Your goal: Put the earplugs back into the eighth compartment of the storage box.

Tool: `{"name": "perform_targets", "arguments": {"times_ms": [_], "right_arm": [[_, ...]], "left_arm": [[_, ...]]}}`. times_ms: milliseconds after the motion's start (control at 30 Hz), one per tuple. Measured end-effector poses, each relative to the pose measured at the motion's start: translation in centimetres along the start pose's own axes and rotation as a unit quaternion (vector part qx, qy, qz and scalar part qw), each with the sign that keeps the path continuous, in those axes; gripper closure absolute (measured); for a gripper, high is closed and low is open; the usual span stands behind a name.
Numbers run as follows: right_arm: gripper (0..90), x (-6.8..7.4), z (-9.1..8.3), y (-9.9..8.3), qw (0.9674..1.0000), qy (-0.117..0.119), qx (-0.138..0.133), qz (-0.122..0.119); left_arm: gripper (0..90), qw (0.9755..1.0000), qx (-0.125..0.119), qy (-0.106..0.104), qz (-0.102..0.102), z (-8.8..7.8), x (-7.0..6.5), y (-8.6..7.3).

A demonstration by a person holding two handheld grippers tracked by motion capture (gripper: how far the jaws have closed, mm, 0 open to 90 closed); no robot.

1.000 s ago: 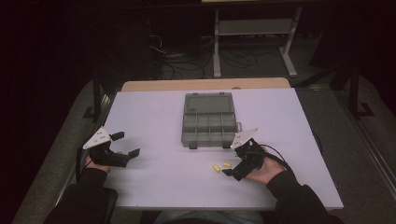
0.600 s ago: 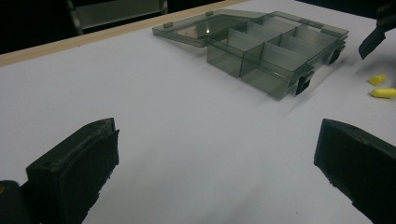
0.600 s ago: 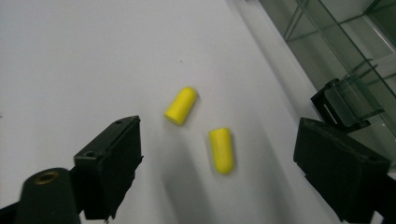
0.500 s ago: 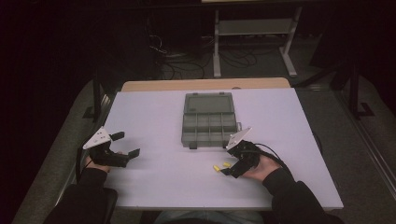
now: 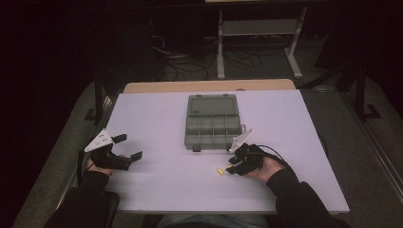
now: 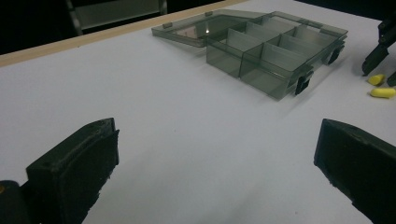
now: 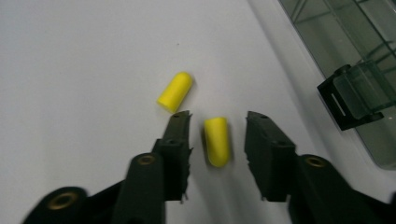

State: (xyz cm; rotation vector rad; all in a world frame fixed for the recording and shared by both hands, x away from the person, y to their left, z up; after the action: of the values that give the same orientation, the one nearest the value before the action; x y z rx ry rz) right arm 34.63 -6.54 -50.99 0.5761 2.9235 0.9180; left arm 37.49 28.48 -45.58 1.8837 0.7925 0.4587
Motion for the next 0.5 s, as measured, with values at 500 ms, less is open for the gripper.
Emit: {"name": "perform_targets", "arguments": {"times_ms": [500], "right_arm": [[78.7, 0.27, -0.53, 0.63, 0.9999, -0.001, -0.003, -0.012]], "left_arm": [[0.0, 1.0, 0.0, 0.0, 0.0, 0.0, -0.01, 0.0]]}}
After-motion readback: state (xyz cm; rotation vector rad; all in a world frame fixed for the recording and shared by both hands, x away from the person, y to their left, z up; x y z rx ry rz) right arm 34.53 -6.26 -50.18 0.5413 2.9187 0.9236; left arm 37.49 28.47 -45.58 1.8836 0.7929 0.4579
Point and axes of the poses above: each handheld gripper's, and its own axes: z roughly forward along the jaws, y roughly out of its top, x roughly to its left, the point moved 9 cm from there along z, roughly forward along the jaws
